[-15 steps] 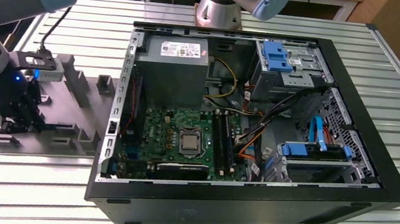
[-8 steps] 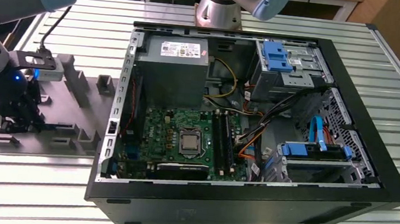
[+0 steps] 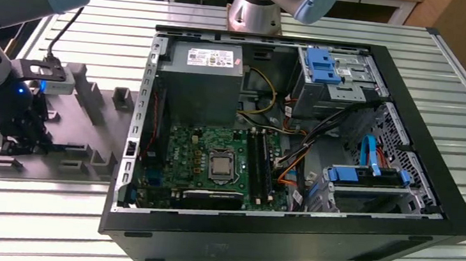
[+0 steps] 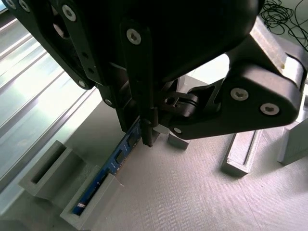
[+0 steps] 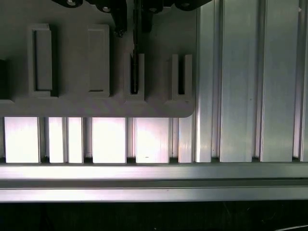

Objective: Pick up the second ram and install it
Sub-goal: 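Pick up the second ram and move it above second insertion slot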

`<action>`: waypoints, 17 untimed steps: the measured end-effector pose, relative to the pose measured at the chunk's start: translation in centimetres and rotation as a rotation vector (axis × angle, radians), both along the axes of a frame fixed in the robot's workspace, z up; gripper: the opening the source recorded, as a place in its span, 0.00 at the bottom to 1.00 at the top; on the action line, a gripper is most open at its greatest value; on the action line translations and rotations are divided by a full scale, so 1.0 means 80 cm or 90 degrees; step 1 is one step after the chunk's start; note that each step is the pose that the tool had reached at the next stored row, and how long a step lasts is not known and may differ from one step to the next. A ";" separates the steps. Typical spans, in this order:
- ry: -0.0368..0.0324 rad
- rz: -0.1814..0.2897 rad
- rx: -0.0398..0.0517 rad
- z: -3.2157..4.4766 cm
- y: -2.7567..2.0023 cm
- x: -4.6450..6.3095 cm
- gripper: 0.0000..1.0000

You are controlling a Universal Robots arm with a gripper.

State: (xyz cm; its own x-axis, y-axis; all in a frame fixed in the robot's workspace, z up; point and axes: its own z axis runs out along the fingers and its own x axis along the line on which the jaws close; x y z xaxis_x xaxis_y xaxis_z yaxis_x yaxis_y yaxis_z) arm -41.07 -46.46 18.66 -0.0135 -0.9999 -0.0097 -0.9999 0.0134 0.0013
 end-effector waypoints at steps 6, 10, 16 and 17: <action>0.0000 0.000 0.0000 0.0000 0.0000 0.000 0.18; 0.0000 0.000 0.0001 0.0000 0.0000 0.000 0.18; 0.0000 0.000 0.0001 -0.0001 0.0000 0.000 0.14; 0.0000 0.000 0.0001 -0.0001 0.0000 0.000 0.14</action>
State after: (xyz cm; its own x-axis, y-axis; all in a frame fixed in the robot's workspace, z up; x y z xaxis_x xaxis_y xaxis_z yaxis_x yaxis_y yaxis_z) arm -41.06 -46.46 18.65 -0.0135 -0.9999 -0.0099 -0.9999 0.0134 0.0013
